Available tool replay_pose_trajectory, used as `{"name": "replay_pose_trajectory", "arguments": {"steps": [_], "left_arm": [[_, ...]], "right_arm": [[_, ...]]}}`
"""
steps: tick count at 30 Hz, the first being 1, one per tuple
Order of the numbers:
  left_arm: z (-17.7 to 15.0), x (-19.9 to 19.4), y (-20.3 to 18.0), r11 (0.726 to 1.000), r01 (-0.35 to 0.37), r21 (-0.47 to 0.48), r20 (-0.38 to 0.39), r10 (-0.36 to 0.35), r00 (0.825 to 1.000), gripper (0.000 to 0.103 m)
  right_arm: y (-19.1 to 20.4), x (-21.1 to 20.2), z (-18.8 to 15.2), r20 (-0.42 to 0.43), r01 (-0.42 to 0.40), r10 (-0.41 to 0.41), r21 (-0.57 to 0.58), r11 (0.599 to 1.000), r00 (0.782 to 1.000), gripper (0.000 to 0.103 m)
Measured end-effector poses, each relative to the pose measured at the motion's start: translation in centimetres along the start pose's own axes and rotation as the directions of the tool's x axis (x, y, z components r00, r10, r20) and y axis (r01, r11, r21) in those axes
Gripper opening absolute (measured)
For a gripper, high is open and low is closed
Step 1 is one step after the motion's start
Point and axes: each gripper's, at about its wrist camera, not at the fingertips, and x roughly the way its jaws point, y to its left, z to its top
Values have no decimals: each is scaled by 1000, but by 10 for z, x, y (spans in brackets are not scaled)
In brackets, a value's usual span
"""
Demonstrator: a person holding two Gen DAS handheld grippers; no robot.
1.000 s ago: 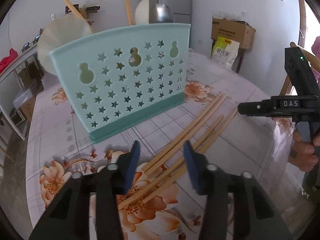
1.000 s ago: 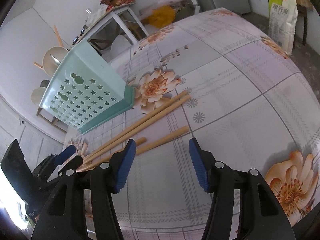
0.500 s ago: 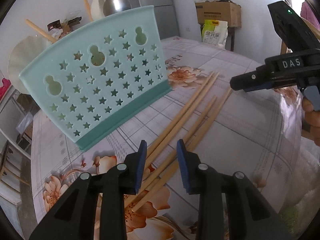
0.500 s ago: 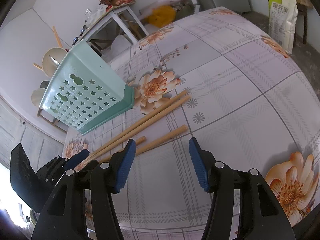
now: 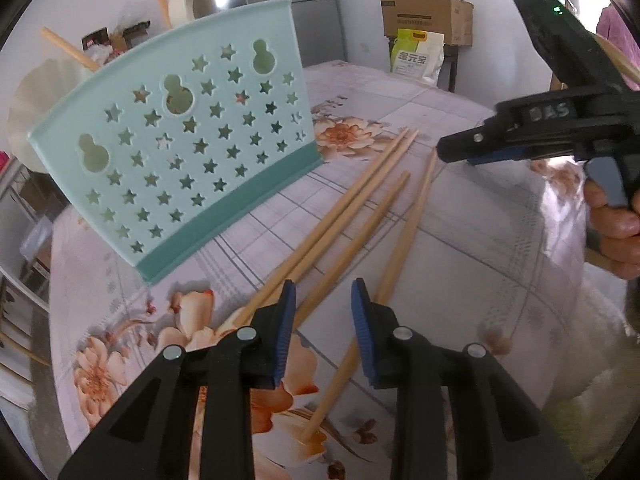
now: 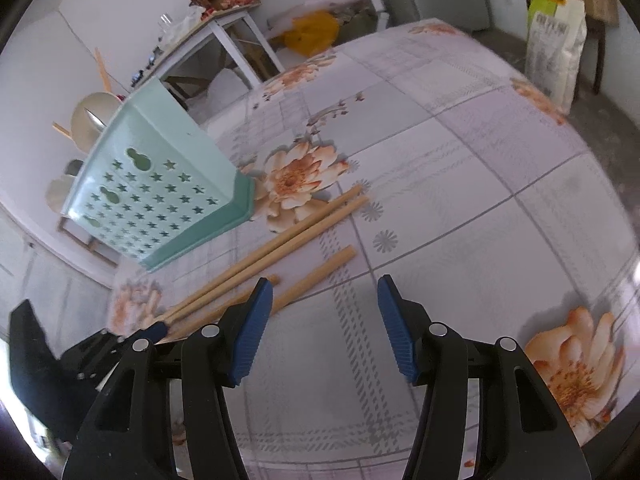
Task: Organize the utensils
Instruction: 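Move the right tool over the chopstick pile and grasp one chopstick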
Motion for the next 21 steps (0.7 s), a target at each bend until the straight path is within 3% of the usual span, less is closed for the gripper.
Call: {"name": "replay_pose_trajectory", "arguments": {"steps": [6, 10, 16, 21], "left_arm": [[-4, -3, 5, 993, 90, -71, -17, -92, 996, 23], [-10, -7, 4, 991, 102, -86, -12, -104, 995, 23], [-16, -12, 2, 994, 77, -77, 6, -77, 997, 19], [-19, -15, 9, 993, 52, -104, 2, -52, 999, 15]], "right_arm": [[12, 10, 4, 19, 118, -117, -68, 991, 993, 49], [23, 16, 2, 32, 186, -183, -126, 975, 983, 44], [33, 18, -6, 69, 268, -259, -227, 936, 963, 28], [30, 16, -6, 80, 266, -254, -252, 930, 964, 5]]}}
